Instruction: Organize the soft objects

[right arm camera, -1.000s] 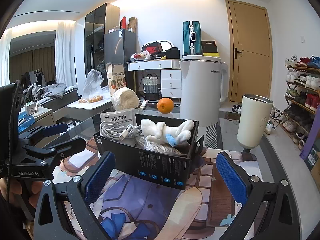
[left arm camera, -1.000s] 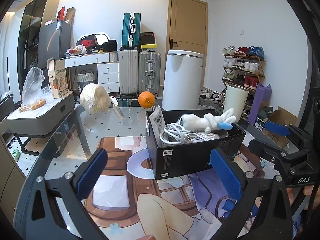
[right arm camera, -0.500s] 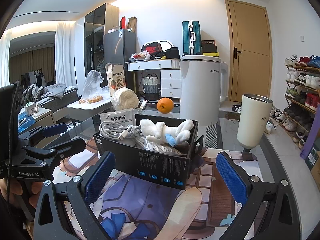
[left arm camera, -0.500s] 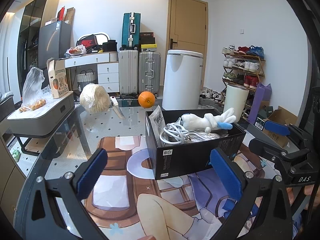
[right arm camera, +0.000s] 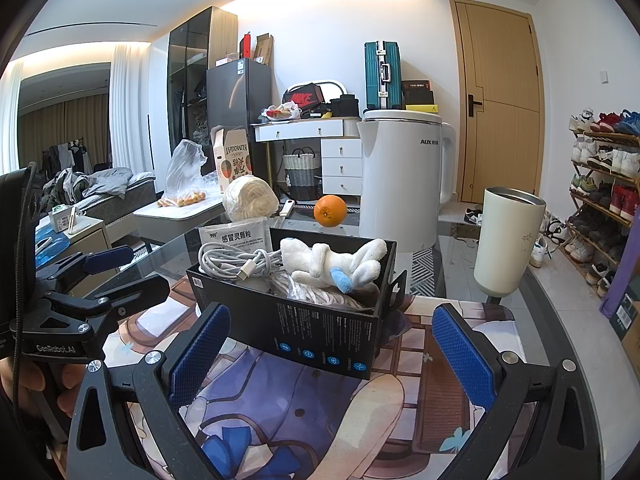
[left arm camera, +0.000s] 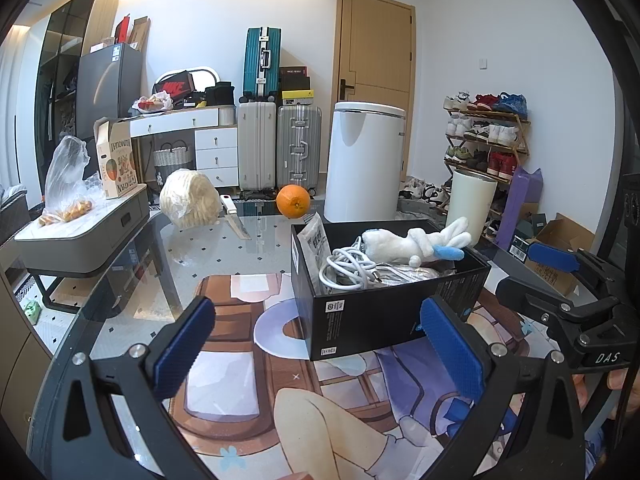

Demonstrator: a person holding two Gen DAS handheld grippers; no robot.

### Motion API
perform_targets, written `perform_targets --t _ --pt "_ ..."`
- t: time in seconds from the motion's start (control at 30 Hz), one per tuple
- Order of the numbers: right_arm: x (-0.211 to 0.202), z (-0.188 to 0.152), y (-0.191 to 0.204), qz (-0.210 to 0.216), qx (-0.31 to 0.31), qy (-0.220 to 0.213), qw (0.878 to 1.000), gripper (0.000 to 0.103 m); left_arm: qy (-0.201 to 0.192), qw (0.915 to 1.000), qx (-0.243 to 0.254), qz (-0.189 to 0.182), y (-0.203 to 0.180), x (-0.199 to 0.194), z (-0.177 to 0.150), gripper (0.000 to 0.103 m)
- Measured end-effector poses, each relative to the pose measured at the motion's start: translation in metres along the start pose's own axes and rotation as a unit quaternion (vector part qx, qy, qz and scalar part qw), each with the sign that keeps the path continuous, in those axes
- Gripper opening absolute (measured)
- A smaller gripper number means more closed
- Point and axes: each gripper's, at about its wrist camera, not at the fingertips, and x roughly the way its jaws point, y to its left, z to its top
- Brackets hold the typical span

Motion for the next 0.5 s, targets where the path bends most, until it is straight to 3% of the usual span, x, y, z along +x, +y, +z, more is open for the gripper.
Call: perform_targets --t 0.5 --pt "0.0007 -0.0002 -0.0004 0.000 0.000 0.000 1.000 0.103 -0.005 1.0000 0.003 0.002 -0.0017 -0.0041 0.0005 0.103"
